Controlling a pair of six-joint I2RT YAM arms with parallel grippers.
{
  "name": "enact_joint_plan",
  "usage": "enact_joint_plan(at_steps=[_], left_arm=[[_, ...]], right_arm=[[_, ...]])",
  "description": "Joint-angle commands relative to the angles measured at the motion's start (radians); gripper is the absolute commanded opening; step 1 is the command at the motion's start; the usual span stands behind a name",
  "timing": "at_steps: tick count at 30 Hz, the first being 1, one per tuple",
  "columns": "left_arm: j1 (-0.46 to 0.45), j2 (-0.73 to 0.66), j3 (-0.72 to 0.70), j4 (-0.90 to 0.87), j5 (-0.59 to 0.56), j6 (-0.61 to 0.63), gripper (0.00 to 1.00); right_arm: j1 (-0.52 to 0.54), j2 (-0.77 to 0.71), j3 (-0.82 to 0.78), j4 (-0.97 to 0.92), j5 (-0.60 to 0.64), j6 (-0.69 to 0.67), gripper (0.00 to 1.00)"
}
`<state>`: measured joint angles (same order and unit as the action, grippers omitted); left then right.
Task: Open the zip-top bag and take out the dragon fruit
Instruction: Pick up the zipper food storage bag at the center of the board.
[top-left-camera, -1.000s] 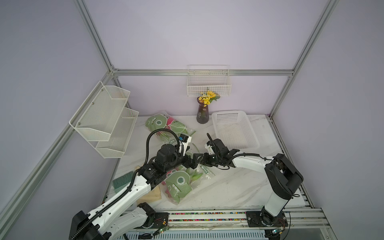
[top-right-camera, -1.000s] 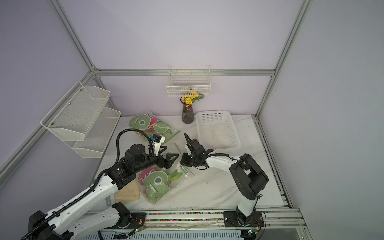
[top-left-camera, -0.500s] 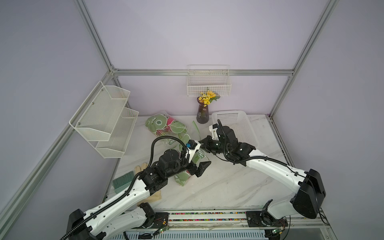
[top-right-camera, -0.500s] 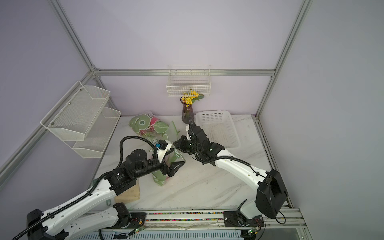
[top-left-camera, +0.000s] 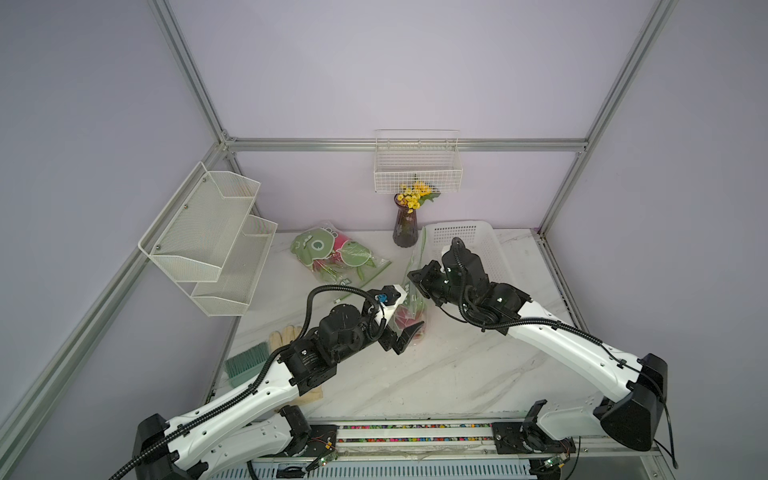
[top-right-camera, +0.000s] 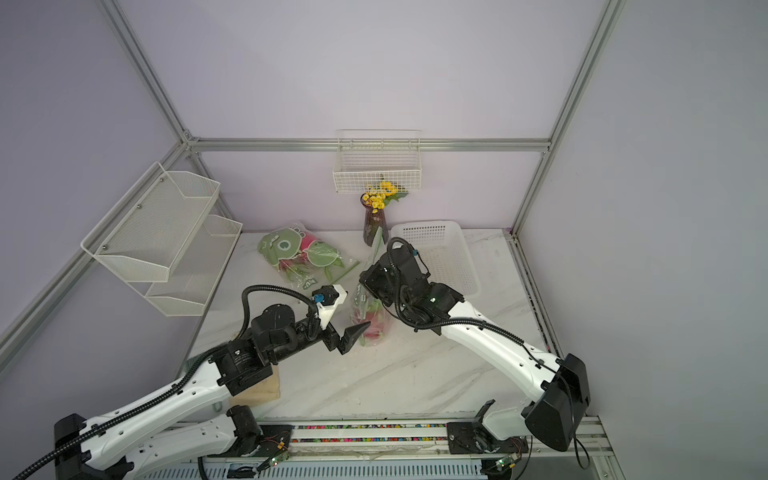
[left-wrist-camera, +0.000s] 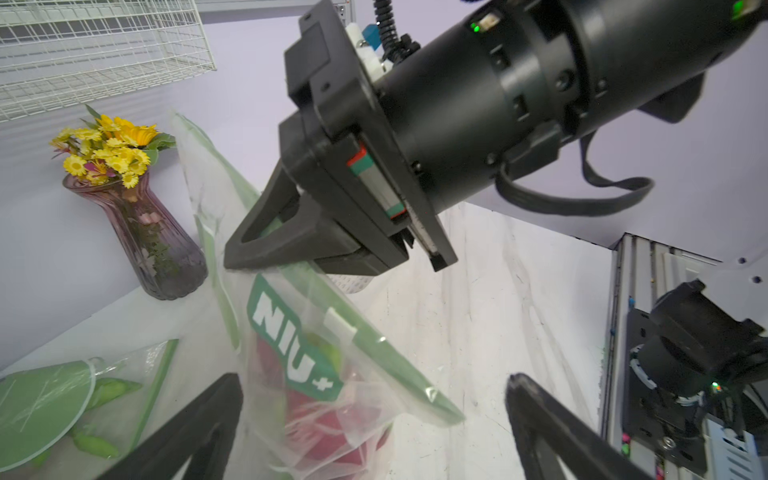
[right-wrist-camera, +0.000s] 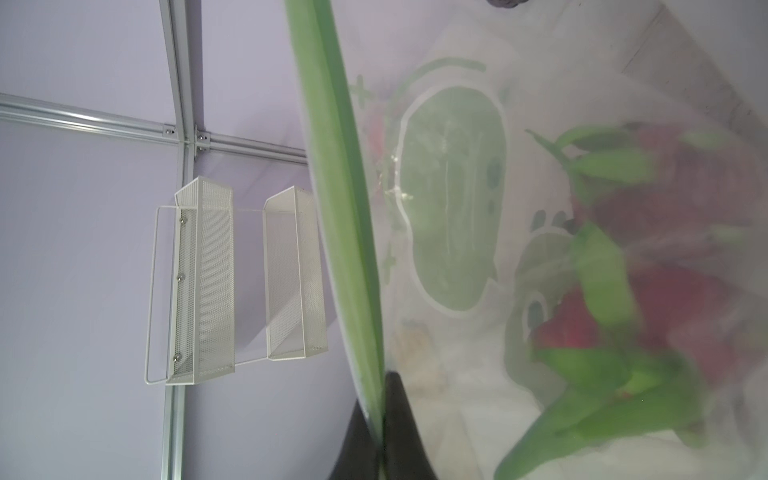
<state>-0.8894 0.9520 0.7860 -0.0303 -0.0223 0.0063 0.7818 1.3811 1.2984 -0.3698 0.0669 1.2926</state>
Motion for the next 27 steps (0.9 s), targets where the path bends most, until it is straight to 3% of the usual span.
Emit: enact_joint_plan(at_steps=[1, 7, 12, 16, 18, 20, 24, 27], left_arm=[[-0.017, 0.027, -0.025, 0.122, -0.108, 0.065, 1.0], [-0.02, 0.081, -0.044, 0.201, -0.252, 0.096, 0.95], [-0.02, 0.063, -0.062, 0.227, -0.268, 0.092, 0.69], [-0.02, 0.021, -0.097, 0.27, -0.253, 0.043, 0.22], [-0.019, 0.003, -0.096, 0.264, -0.245, 0.029, 0.07], [-0.016, -0.011, -0.088, 0.243, -0.229, 0.027, 0.0], [0.003, -0.033, -0.043, 0.161, -0.145, 0.018, 0.0], [0.049, -0.034, 0.017, 0.073, -0.034, -0.002, 0.0]], right_arm=[[0.009, -0.023, 0.036, -0.018, 0.049, 0.075, 0.0], [0.009, -0.032, 0.008, -0.007, 0.066, 0.096, 0.0], [0.009, -0.04, -0.017, 0.008, 0.079, 0.091, 0.0], [0.009, -0.052, -0.046, 0.051, 0.088, 0.065, 0.3], [0.008, -0.064, -0.056, 0.068, 0.102, 0.041, 0.39], [0.008, -0.08, -0.051, 0.062, 0.134, -0.01, 0.49], [0.009, -0.149, -0.061, 0.148, 0.179, -0.322, 0.62], [0.009, -0.218, -0.119, 0.3, 0.1, -0.704, 0.63]])
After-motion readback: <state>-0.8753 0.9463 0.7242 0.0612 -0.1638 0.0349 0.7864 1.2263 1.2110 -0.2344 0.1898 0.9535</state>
